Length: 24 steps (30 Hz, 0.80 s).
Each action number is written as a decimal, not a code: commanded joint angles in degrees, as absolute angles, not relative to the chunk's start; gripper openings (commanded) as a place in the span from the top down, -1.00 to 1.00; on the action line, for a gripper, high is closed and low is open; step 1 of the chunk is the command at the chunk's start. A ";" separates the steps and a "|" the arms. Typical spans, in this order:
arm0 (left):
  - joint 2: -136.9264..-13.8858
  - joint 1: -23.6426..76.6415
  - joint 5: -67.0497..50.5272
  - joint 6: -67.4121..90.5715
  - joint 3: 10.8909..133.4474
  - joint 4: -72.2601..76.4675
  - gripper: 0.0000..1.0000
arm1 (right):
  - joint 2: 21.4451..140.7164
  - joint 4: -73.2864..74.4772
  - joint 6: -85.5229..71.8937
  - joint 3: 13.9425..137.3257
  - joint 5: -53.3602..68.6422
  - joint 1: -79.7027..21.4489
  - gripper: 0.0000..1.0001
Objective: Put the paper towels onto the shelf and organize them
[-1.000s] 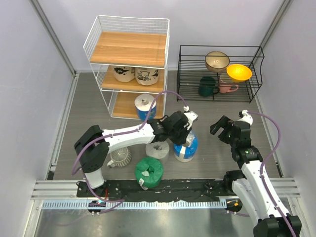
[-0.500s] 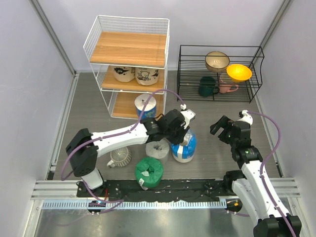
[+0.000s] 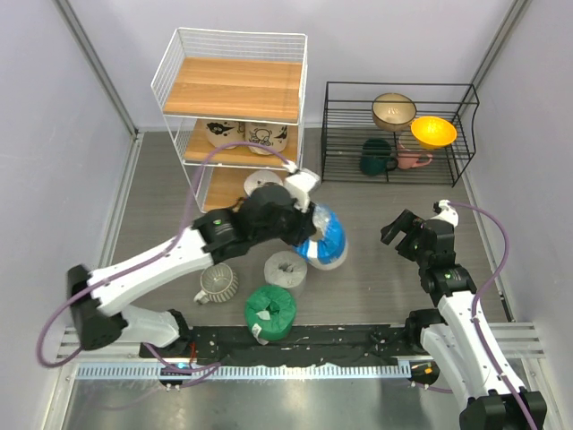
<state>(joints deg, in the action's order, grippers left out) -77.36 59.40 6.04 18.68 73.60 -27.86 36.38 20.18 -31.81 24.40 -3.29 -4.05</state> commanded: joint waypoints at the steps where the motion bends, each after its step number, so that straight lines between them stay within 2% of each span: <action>1: -64.01 55.38 17.28 23.90 71.47 -27.51 1.00 | 36.12 18.19 -32.34 23.91 -3.16 -4.31 -0.91; 5: -51.19 52.13 26.33 28.12 66.81 -31.63 1.00 | 36.30 17.67 -32.61 23.47 -2.99 -4.31 -0.92; 9: -46.16 51.15 37.34 32.25 64.96 -41.62 0.99 | 36.91 16.61 -32.96 23.20 -2.55 -4.39 -0.91; 18: -45.52 50.54 48.50 41.74 58.19 -45.09 0.99 | 37.01 16.43 -33.22 23.20 -2.20 -4.39 -0.91; 24: -47.54 46.94 51.33 43.15 53.71 -38.68 0.99 | 36.47 16.79 -32.96 23.20 -2.46 -4.39 -0.91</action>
